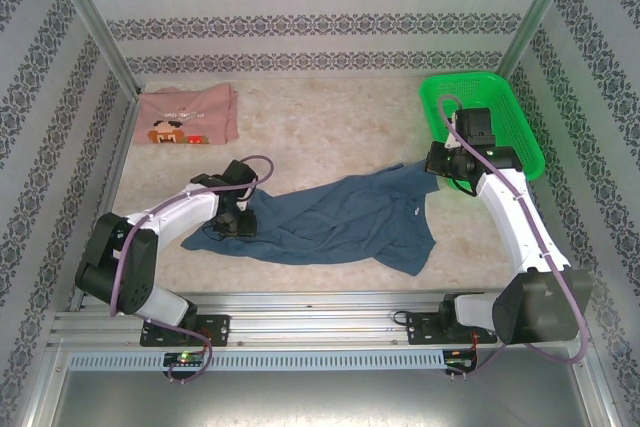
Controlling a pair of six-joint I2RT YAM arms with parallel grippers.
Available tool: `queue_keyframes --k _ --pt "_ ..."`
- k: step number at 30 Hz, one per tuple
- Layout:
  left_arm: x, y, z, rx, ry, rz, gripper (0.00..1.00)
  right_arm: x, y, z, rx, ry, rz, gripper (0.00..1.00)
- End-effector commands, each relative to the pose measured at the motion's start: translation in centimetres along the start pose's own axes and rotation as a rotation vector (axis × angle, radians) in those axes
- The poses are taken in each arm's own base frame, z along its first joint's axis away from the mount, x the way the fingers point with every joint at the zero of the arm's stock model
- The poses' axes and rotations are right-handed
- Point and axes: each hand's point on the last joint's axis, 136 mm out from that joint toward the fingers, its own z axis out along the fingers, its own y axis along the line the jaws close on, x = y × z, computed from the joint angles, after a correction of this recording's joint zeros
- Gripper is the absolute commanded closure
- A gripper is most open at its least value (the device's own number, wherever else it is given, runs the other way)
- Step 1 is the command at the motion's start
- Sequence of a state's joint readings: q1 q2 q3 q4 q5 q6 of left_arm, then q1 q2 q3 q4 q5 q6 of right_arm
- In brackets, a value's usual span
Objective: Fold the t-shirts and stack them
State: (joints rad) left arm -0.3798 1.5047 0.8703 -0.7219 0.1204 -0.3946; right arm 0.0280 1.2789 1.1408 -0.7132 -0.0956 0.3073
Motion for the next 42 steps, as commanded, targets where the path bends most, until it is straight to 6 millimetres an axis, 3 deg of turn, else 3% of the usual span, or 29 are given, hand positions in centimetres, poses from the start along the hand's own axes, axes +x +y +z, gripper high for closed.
queue_keyframes --k 1,12,18,21,24,28,36,42 --pt "-1.4 -0.2 -0.2 -0.022 -0.041 0.042 0.65 0.0 0.0 0.2 -0.010 0.000 0.007 1.00" --pt "-0.9 -0.2 0.5 -0.022 -0.013 0.055 0.73 0.3 -0.2 0.2 -0.006 0.003 0.009 1.00" --pt "-0.7 -0.1 1.0 -0.024 0.006 0.059 0.88 0.1 -0.2 0.0 -0.004 -0.006 0.010 1.00" --pt "-0.8 -0.5 0.5 -0.007 0.002 0.062 0.98 -0.2 -0.1 -0.3 -0.004 -0.014 0.008 1.00" --pt "-0.8 -0.5 -1.1 0.000 0.001 0.067 1.00 -0.6 0.0 -0.7 -0.009 -0.027 0.006 1.00" --pt "-2.0 -0.2 -5.7 0.026 -0.075 0.031 1.00 -1.9 0.5 -1.9 -0.018 -0.066 -0.018 1.00" --pt "-7.7 3.8 -22.2 -0.009 -0.454 -0.061 1.00 -7.4 3.1 -8.1 -0.083 -0.277 -0.110 1.00" --pt "-10.3 4.1 -31.8 -0.027 -0.685 -0.023 1.00 -10.6 4.9 -13.6 -0.146 -0.450 -0.126 1.00"
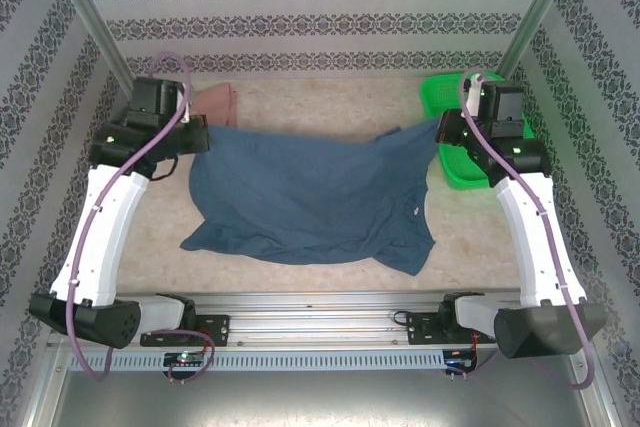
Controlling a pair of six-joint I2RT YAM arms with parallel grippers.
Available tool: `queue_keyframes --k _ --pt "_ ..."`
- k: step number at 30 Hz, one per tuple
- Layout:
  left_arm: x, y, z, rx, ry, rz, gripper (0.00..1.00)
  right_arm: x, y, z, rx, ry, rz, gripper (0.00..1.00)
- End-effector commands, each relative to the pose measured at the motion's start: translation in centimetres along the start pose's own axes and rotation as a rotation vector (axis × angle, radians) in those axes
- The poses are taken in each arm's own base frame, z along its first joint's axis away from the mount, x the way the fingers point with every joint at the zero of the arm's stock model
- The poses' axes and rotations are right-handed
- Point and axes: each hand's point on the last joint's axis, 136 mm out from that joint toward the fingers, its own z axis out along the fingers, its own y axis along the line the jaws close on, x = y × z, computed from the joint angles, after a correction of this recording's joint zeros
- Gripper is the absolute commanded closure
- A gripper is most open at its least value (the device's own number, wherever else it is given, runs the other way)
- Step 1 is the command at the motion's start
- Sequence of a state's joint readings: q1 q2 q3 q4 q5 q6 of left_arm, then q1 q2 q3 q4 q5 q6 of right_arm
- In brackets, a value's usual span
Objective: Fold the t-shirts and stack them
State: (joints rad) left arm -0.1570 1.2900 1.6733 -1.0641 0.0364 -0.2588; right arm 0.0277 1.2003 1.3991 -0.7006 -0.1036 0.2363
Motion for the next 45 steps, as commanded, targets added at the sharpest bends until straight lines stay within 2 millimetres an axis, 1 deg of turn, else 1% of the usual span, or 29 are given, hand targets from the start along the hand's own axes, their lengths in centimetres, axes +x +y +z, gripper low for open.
queue_keyframes --k 1,3,5,8,11,16,18,20,23,24,26,27,29,32,35,38,40,42,43,44,45 --pt "-1.5 0.9 -2.8 -0.049 -0.031 0.062 1.00 -4.0 1.6 -3.8 -0.064 -0.158 -0.021 1.00" --pt "-4.0 0.4 -5.2 -0.033 -0.124 0.061 1.00 -6.2 2.9 -6.3 -0.114 -0.250 -0.021 1.00" --pt "-5.9 0.0 -7.4 -0.017 -0.208 0.052 1.00 -8.1 4.0 -8.9 -0.162 -0.332 -0.020 1.00" --pt "-8.2 -0.5 -10.4 0.009 -0.317 0.047 1.00 -10.6 5.2 -12.6 -0.204 -0.437 -0.013 1.00" --pt "-9.5 -0.9 -12.6 0.033 -0.390 0.046 1.00 -12.2 6.2 -15.6 -0.241 -0.507 -0.009 1.00" --pt "-11.5 -2.2 -16.4 0.108 -0.521 0.061 1.00 -15.4 8.5 -21.2 -0.337 -0.632 -0.029 1.00" --pt "-12.1 -2.5 -17.9 0.127 -0.573 0.064 1.00 -16.3 9.2 -23.2 -0.365 -0.674 -0.039 1.00" --pt "-12.5 -2.9 -19.1 0.153 -0.608 0.068 1.00 -16.9 9.6 -24.8 -0.378 -0.703 -0.052 1.00" --pt "-13.2 -3.6 -20.8 0.198 -0.649 0.076 1.00 -17.6 10.0 -26.2 -0.383 -0.717 -0.062 1.00" --pt "-13.3 -3.7 -21.1 0.203 -0.660 0.075 1.00 -17.7 10.3 -26.6 -0.398 -0.717 -0.059 1.00" --pt "-13.5 -3.9 -21.0 0.209 -0.657 0.081 1.00 -17.8 10.9 -26.9 -0.442 -0.712 -0.049 1.00" --pt "-13.4 -4.1 -20.6 0.217 -0.645 0.084 1.00 -17.8 11.1 -26.6 -0.458 -0.696 -0.043 1.00" --pt "-13.4 -4.7 -19.3 0.240 -0.604 0.093 1.00 -17.6 11.1 -25.1 -0.455 -0.643 -0.030 1.00" --pt "-13.5 -5.4 -16.7 0.266 -0.542 0.098 1.00 -17.2 10.9 -21.6 -0.451 -0.549 -0.004 1.00" --pt "-14.2 -6.3 -14.1 0.294 -0.503 0.101 1.00 -17.0 10.9 -17.7 -0.460 -0.467 0.018 1.00" --pt "-15.6 -7.0 -11.7 0.317 -0.489 0.094 1.00 -17.1 10.6 -13.6 -0.450 -0.394 0.043 1.00" --pt "-16.9 -7.3 -10.2 0.338 -0.489 0.078 1.00 -17.5 10.7 -11.0 -0.462 -0.363 0.050 1.00" --pt "-18.5 -7.3 -8.3 0.356 -0.485 0.052 1.00 -18.4 10.7 -8.5 -0.458 -0.341 0.056 1.00" --pt "-19.2 -7.3 -7.7 0.371 -0.485 0.033 1.00 -18.8 10.7 -7.6 -0.460 -0.337 0.054 1.00" --pt "-20.0 -7.3 -6.3 0.385 -0.475 0.021 1.00 -19.4 10.8 -6.7 -0.463 -0.340 0.048 1.00" --pt "-21.1 -7.3 -5.8 0.396 -0.489 0.013 1.00 -20.1 10.9 -5.5 -0.466 -0.342 0.047 1.00"
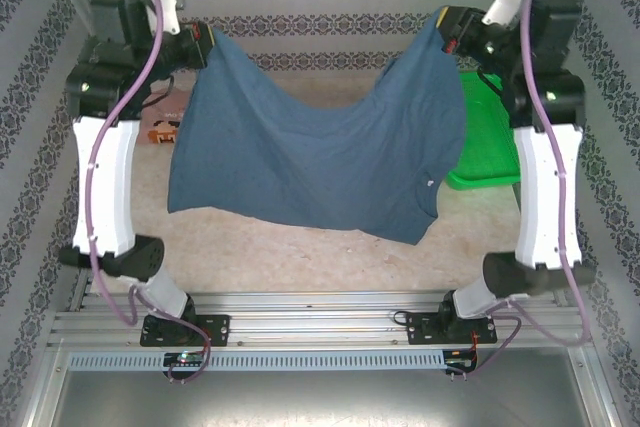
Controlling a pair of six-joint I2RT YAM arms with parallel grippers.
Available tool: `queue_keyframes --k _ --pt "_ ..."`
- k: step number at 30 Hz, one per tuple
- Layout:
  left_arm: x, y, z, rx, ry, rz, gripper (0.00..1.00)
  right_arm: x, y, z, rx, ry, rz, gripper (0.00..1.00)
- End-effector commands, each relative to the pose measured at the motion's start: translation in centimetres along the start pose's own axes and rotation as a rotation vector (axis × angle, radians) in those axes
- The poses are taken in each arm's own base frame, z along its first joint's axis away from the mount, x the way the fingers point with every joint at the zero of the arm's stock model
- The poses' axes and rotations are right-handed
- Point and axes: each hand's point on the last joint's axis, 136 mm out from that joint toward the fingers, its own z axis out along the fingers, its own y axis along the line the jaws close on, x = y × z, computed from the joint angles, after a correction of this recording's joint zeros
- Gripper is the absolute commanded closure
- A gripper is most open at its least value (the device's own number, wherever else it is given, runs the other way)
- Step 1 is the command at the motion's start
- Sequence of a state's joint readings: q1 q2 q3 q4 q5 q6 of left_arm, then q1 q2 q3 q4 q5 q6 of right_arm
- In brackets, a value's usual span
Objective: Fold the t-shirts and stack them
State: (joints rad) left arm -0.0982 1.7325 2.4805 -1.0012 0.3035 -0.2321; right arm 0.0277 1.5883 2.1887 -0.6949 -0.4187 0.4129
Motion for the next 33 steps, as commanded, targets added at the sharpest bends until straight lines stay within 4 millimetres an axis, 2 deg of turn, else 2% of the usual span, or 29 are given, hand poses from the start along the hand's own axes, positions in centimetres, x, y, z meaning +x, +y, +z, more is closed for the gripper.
queue_keyframes --k 1,5,7,9,12,15,18,20,23,26,29,32,33 --pt "-4.6 -0.6 0.7 0.093 -0.140 -0.032 1.00 -2.9 0.8 1.3 -0.060 -0.068 -0.034 1.00" --pt "-7.5 1.0 3.1 0.180 -0.221 -0.123 1.00 -5.1 0.3 4.3 -0.089 -0.114 -0.065 1.00" --pt "-9.6 1.2 3.1 0.231 -0.297 -0.142 1.00 -6.8 0.5 5.0 -0.120 -0.169 -0.075 1.00" --pt "-11.7 1.3 2.4 0.284 -0.377 -0.142 1.00 -8.8 0.9 4.9 -0.138 -0.240 -0.086 1.00" --pt "-14.5 2.4 0.6 0.323 -0.486 -0.157 1.00 -11.7 2.0 3.6 -0.181 -0.359 -0.107 1.00" --pt "-16.2 3.0 -1.6 0.355 -0.554 -0.126 1.00 -13.9 3.4 1.4 -0.200 -0.459 -0.167 1.00" --pt "-16.8 2.5 -3.8 0.373 -0.582 -0.048 1.00 -14.4 3.7 -0.1 -0.179 -0.477 -0.210 1.00" --pt "-16.4 2.2 -4.6 0.383 -0.567 -0.007 1.00 -13.7 3.5 -0.5 -0.169 -0.439 -0.230 1.00" --pt "-14.3 2.3 -4.3 0.368 -0.474 0.026 1.00 -11.5 3.3 -1.1 -0.146 -0.344 -0.253 1.00" --pt "-10.6 3.1 -3.2 0.346 -0.362 0.001 1.00 -7.1 2.5 -1.0 -0.117 -0.237 -0.268 1.00" --pt "-4.4 5.0 -1.9 0.285 -0.265 -0.090 1.00 -0.5 -0.2 -1.5 -0.035 -0.145 -0.248 1.00" --pt "3.9 7.0 -1.6 0.205 -0.174 -0.196 1.00 8.1 -3.3 -2.3 0.023 -0.019 -0.175 1.00" --pt "7.4 8.0 -1.3 0.162 -0.120 -0.244 1.00 11.9 -4.5 -2.4 0.039 0.046 -0.152 1.00"
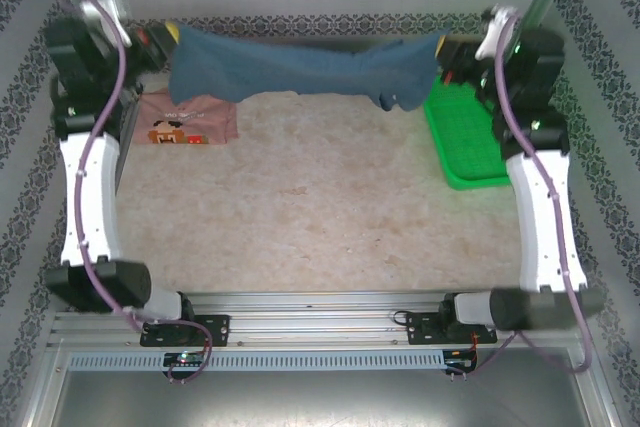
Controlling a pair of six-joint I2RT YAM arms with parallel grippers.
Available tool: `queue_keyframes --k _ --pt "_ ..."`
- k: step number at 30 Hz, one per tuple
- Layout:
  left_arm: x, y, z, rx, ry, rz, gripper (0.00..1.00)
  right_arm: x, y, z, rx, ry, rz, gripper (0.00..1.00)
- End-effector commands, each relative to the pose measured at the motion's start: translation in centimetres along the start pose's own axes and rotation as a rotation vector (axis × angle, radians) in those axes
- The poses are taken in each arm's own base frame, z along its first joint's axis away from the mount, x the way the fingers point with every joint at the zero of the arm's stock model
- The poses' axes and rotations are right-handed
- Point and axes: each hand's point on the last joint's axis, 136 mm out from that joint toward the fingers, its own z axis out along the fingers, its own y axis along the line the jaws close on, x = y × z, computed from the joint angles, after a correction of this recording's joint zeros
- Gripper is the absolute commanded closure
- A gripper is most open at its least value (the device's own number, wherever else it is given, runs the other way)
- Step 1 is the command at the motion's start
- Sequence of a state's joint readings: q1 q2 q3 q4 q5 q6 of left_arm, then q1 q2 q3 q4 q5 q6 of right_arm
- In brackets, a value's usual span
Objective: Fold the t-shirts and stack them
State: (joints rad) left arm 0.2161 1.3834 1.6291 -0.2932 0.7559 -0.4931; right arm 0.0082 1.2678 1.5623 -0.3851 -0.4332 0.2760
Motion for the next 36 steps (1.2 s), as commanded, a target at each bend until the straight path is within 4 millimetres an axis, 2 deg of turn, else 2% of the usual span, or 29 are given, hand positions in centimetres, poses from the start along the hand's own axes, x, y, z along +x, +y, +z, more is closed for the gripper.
queue_keyframes --k 1,4,7,10,12,16,18,19,24,30,36 --pt "7.1 3.8 -1.6 -0.105 0.063 -0.056 1.00 8.3 -1.5 -0.9 0.054 0.106 0.003 1.00" --pt "16.0 7.8 -4.4 -0.259 0.163 -0.186 1.00 15.7 -2.0 -3.3 0.085 0.215 0.094 1.00" --pt "23.4 10.6 -7.5 -0.409 0.259 -0.312 1.00 21.4 -2.7 -6.0 0.144 0.285 0.189 1.00" --pt "28.7 12.7 -10.5 -0.558 0.321 -0.428 1.00 25.1 -2.8 -8.5 0.183 0.332 0.268 1.00" --pt "30.6 13.2 -12.0 -0.621 0.343 -0.461 1.00 27.1 -2.8 -9.8 0.204 0.348 0.332 1.00" --pt "33.2 14.7 -16.1 -0.833 0.371 -0.514 1.00 30.1 -3.2 -12.3 0.258 0.385 0.420 1.00" --pt "32.9 14.8 -16.8 -0.872 0.337 -0.528 1.00 31.2 -3.1 -13.2 0.271 0.410 0.438 1.00" --pt "32.9 15.1 -17.8 -0.935 0.327 -0.550 1.00 31.7 -3.1 -13.6 0.282 0.430 0.447 1.00" --pt "33.8 15.5 -19.4 -1.047 0.356 -0.617 1.00 32.9 -2.9 -14.1 0.296 0.481 0.474 1.00" --pt "33.9 16.0 -20.1 -1.109 0.354 -0.623 1.00 32.8 -2.9 -12.5 0.287 0.503 0.453 1.00" --pt "34.1 16.8 -19.4 -1.100 0.350 -0.611 1.00 31.8 -3.1 -9.9 0.279 0.558 0.361 1.00"
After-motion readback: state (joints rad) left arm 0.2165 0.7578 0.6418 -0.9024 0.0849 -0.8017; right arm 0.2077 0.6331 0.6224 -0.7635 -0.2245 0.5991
